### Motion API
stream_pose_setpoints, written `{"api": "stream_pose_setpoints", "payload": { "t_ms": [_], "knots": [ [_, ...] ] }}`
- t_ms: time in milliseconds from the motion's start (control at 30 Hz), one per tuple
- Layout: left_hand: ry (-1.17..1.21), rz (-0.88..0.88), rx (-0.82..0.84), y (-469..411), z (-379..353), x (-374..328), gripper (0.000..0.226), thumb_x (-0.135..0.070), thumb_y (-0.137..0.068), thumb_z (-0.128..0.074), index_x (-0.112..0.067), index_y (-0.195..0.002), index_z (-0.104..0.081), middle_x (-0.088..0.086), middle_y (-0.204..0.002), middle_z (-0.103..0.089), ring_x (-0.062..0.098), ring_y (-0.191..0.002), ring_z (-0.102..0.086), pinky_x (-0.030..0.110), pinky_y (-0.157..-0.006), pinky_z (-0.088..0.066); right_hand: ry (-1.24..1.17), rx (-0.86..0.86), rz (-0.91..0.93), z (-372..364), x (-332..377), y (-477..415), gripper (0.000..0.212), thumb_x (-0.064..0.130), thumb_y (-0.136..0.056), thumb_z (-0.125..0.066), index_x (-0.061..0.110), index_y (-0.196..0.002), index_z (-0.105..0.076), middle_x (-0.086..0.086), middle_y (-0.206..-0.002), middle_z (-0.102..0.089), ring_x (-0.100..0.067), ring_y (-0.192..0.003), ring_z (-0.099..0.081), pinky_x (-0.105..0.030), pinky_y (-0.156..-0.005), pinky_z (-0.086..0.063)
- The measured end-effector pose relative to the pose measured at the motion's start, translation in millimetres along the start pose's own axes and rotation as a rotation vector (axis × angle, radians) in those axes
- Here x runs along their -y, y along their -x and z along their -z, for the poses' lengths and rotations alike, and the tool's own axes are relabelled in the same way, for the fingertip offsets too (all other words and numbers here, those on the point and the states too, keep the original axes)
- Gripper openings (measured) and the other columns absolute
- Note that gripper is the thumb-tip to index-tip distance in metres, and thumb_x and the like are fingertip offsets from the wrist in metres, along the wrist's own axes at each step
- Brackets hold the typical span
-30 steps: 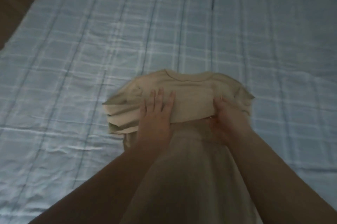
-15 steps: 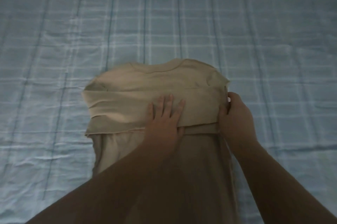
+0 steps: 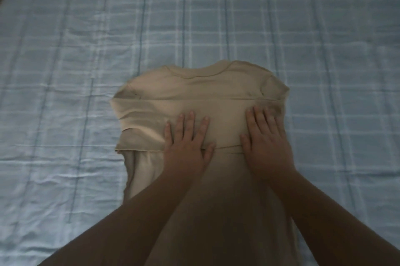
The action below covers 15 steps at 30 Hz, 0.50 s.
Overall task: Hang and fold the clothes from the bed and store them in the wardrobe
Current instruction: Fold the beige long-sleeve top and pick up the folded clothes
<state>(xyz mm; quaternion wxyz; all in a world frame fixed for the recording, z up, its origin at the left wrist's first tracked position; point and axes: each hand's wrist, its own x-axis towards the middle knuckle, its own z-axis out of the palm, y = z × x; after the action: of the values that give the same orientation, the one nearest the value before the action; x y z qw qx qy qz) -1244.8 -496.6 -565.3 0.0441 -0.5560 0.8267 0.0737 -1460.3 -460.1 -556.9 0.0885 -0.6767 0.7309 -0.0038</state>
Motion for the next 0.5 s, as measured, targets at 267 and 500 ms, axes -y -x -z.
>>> {"api": "stream_pose_setpoints", "payload": {
  "t_ms": [267, 500],
  "knots": [
    [0.042, 0.004, 0.039, 35.1, 8.2, 2.6, 0.065, -0.057, -0.098, -0.027, -0.032, -0.157, -0.018, 0.009, -0.165, -0.017, 0.033, -0.152, -0.011, 0.056, -0.121, -0.007, -0.145, -0.105, -0.051, 12.8, 17.8, 38.2, 0.054, 0.028, -0.099, -0.042, 0.009, -0.150, -0.037, -0.015, -0.158, -0.033, -0.032, -0.148, -0.023, -0.050, -0.120, -0.020],
    [0.064, -0.010, 0.151, 163.2, 12.9, 34.2, 0.063, -0.048, -0.101, -0.031, -0.028, -0.158, -0.016, 0.012, -0.165, -0.018, 0.035, -0.152, -0.009, 0.055, -0.121, -0.007, -0.164, -0.099, -0.065, 2.1, 49.0, 182.9, 0.052, 0.025, -0.096, -0.047, 0.008, -0.145, -0.046, -0.019, -0.153, -0.039, -0.038, -0.144, -0.029, -0.055, -0.117, -0.025]
  ]
}}
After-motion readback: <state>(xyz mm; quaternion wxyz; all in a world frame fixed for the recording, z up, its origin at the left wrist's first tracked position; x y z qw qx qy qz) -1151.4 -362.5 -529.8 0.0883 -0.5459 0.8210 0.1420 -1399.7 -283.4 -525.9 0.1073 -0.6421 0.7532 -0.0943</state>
